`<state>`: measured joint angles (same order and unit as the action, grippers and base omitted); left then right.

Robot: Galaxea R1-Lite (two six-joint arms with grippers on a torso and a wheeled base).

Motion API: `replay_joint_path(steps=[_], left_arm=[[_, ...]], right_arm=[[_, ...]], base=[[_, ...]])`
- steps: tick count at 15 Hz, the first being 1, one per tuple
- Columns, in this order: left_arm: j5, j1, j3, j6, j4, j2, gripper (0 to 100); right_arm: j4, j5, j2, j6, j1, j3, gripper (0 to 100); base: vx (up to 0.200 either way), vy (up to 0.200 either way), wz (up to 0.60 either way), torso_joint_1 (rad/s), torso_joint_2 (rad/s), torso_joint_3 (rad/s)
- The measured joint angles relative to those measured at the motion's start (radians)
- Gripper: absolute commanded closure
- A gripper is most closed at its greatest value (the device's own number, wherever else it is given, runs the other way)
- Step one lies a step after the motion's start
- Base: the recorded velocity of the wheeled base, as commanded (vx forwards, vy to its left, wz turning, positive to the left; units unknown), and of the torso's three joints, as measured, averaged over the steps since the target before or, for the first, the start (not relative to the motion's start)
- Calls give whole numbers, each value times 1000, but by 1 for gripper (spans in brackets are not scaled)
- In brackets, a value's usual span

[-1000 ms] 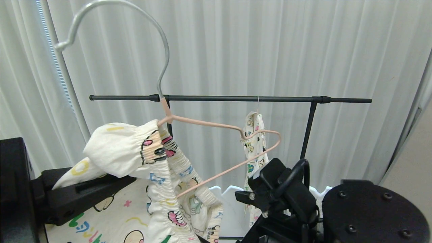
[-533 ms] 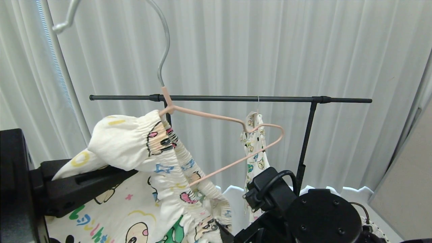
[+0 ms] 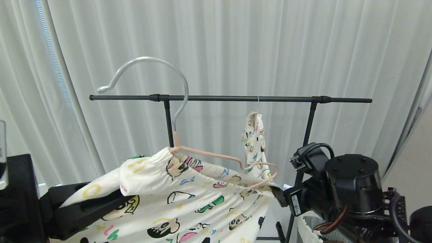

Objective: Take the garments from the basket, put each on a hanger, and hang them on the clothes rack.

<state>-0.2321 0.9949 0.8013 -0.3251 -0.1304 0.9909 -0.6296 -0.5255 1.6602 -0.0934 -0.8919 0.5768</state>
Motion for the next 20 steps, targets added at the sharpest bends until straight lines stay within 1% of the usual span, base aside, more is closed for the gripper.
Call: replay_joint_path(steps=[2,4,7,9,10,11,12,13,14,15,16,20], left_arm=[[0,1,-60,-22,0,-34,100],[-1,0,-113,-27,0,-62,100],[-32,-27,-187,-29,-4,-77,100],[-82,-50,-206,-28,-1,-58,100],[-109,-66,-206,-26,9,-40,100],[-120,-84,-203,-25,38,-23,100],[-124,-100,-201,-23,79,-8,100],[-124,-113,-201,-18,146,8,100],[-119,-119,-205,-16,183,19,100],[-100,-120,-210,-16,193,27,100],[-63,-116,-214,-17,195,31,100],[49,-85,-225,-23,198,17,100]], right_arm=[[0,1,-18,37,57,-1,0],[0,4,-28,55,79,1,0],[1,13,-42,109,83,15,0],[7,41,-61,142,66,26,0],[27,62,-76,153,43,28,0],[57,86,-92,158,18,28,0],[80,125,-111,160,-10,29,0],[105,209,-136,161,-55,29,0],[127,300,-162,163,-98,29,0],[151,360,-185,180,-130,29,0],[166,384,-203,225,-149,29,0],[168,467,-220,337,-163,37,0]], base=[[0,0,0,0,0,0],[0,0,0,0,0,0],[0,0,0,0,0,0],[0,0,0,0,0,0],[0,0,0,0,0,0],[0,0,0,0,0,0],[0,0,0,0,0,0],[0,0,0,0,0,0],[0,0,0,0,0,0],[0,0,0,0,0,0],[0,0,0,0,0,0],[0,0,0,0,0,0]])
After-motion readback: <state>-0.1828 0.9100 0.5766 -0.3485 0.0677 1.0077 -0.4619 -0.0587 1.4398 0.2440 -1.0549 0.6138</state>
